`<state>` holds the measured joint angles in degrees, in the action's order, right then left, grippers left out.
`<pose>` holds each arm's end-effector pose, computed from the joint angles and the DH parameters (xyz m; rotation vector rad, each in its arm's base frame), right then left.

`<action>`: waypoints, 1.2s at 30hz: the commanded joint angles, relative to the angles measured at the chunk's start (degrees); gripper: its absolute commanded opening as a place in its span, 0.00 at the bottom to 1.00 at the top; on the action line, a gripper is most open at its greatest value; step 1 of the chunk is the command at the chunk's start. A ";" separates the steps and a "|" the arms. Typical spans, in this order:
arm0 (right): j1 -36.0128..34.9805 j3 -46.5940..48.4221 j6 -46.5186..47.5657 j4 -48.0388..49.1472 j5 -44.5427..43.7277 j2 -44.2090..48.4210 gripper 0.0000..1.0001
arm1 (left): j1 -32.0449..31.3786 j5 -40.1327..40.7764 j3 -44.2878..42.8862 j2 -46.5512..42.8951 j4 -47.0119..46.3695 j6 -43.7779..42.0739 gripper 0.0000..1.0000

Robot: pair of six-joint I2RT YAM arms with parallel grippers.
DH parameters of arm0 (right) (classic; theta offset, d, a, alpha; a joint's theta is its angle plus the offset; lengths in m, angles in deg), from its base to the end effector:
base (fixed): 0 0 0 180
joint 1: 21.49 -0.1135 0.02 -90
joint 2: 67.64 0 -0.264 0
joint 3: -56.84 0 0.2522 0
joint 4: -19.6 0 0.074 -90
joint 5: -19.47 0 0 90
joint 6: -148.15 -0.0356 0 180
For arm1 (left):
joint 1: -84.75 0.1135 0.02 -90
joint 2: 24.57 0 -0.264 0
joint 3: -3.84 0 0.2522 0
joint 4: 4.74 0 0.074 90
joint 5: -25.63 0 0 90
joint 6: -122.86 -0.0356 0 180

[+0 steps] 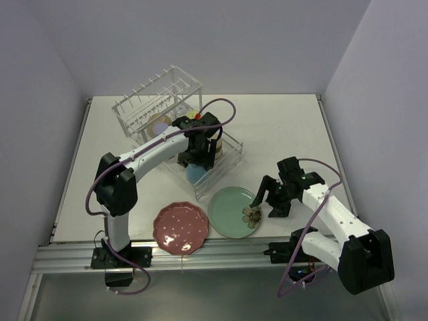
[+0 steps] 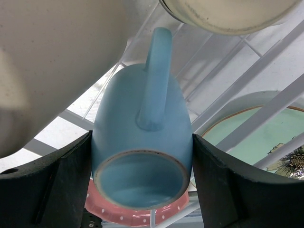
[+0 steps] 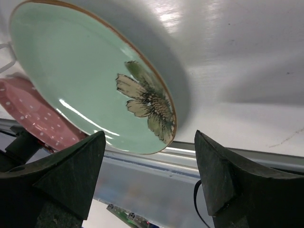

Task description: Load the mixed dishes into the dish rack

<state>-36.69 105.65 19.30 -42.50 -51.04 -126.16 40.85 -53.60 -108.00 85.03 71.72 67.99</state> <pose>0.1554 0.0545 0.1939 0.5235 2.8949 0.6638 0.2858 -0.2658 0.2672 0.1783 2.8049 -0.0434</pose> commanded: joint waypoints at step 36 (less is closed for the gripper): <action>-0.62 -28.29 -10.11 29.90 3.63 13.76 0.00 | -1.19 -0.75 0.35 -6.42 2.43 2.13 0.99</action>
<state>-37.21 78.31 8.35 -5.87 -40.84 -114.42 40.54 -52.88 -106.67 81.95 72.60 68.91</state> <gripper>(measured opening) 0.045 0.991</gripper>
